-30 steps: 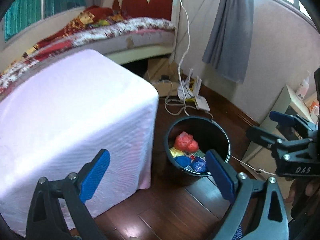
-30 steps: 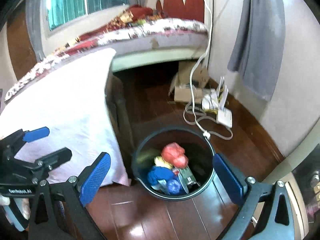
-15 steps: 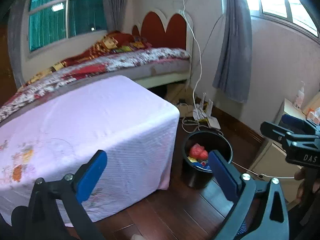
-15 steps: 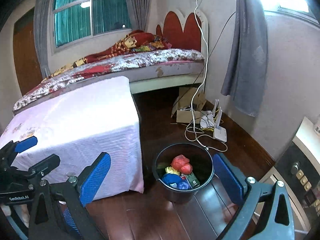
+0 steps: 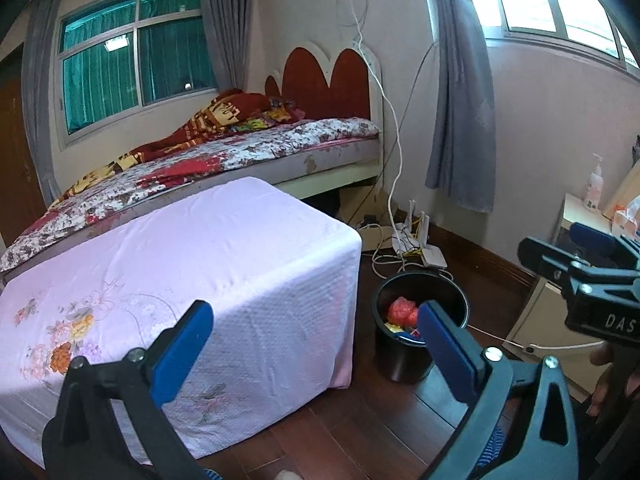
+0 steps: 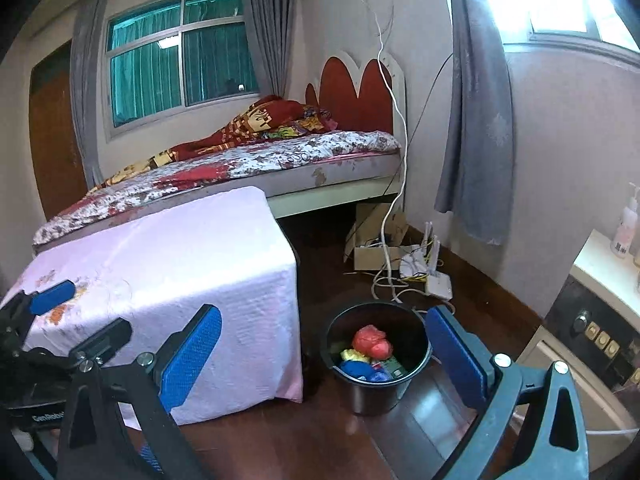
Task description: Collect trash
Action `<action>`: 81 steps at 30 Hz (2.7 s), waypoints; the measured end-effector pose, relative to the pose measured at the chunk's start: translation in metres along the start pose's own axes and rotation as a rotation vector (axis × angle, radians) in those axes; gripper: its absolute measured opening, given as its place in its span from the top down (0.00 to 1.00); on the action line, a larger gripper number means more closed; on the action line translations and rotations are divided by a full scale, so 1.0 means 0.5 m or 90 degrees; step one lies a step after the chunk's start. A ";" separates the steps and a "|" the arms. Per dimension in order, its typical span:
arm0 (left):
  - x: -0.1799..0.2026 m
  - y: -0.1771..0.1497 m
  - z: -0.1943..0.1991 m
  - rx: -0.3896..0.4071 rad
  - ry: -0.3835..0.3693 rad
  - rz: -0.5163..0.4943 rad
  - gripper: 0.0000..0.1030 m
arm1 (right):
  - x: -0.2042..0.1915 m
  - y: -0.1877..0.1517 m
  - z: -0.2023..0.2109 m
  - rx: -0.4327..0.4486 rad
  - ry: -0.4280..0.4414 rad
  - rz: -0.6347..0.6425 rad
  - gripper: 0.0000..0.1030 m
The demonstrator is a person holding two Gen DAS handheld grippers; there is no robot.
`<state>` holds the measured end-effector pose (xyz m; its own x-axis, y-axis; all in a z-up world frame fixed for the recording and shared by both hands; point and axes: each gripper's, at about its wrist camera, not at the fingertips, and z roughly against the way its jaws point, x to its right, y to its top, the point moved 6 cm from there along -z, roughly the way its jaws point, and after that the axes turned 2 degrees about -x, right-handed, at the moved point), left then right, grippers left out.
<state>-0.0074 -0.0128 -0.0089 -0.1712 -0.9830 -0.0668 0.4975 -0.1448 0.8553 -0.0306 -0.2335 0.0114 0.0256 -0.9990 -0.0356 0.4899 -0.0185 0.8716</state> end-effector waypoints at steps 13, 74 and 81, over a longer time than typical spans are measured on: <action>0.021 0.003 0.014 0.012 -0.015 -0.002 0.01 | 0.015 -0.001 0.012 0.011 -0.008 0.003 0.00; 0.013 0.033 0.057 0.004 -0.041 -0.001 0.01 | -0.008 0.032 0.091 -0.008 -0.054 0.026 0.00; 0.013 0.032 0.057 0.004 -0.040 -0.001 0.01 | -0.009 0.032 0.091 -0.008 -0.054 0.025 0.00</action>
<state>-0.0250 -0.0185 0.0192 -0.2252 -0.9736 -0.0364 0.4916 -0.1458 0.8585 -0.0624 -0.2310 0.0480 -0.0283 -0.9988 0.0406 0.5013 0.0209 0.8650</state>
